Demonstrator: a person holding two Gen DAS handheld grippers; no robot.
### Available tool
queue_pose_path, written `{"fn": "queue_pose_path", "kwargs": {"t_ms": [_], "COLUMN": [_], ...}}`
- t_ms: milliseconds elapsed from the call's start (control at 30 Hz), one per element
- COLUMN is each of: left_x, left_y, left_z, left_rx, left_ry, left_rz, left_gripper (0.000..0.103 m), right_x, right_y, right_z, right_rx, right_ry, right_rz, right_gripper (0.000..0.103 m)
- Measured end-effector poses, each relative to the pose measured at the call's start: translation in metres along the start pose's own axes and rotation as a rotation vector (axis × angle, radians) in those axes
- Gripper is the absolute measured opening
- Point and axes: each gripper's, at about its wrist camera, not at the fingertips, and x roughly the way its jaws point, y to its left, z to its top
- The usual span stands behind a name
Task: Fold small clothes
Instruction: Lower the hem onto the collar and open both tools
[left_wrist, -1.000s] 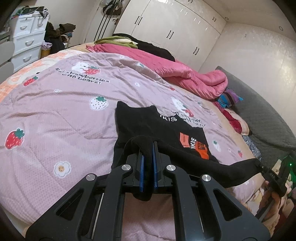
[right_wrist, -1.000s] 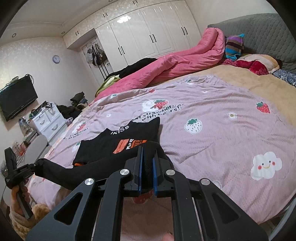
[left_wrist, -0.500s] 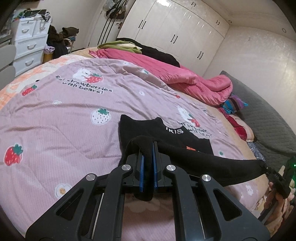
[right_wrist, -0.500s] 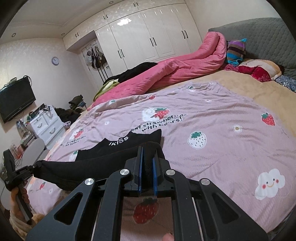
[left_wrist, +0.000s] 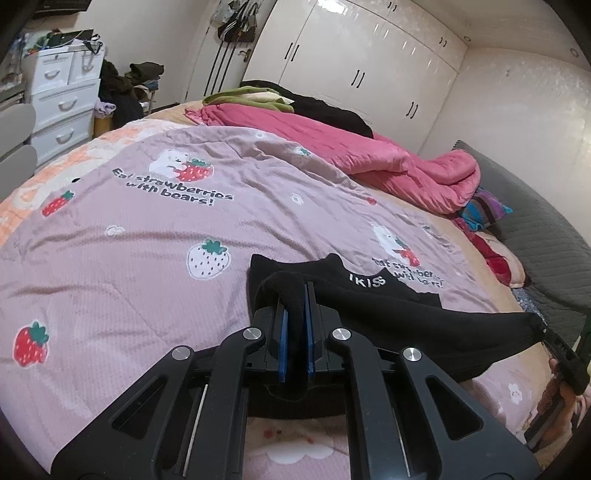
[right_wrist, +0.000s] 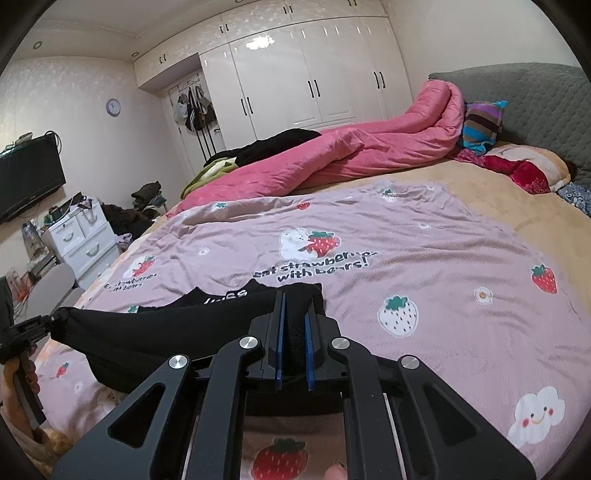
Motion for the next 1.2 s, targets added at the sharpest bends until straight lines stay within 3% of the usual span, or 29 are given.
{"fn": "queue_pose_path", "kwargs": {"t_ms": [600,1200], "left_x": [0.058,0.086], "left_y": [0.005,0.009], "left_z": [0.006,-0.008], "left_rx": [0.036,0.051], "left_ry": [0.027,0.059], "left_rz": [0.067,0.116], "left_gripper": [0.002,0.002], "right_x": [0.07,0.098], "right_y": [-0.023,-0.034], "right_z": [-0.003,-0.031], "right_rx": [0.062,0.074], "right_ry": [0.031,0.119], "right_rz": [0.045,-0.005], "right_gripper": [0.008,0.008]}}
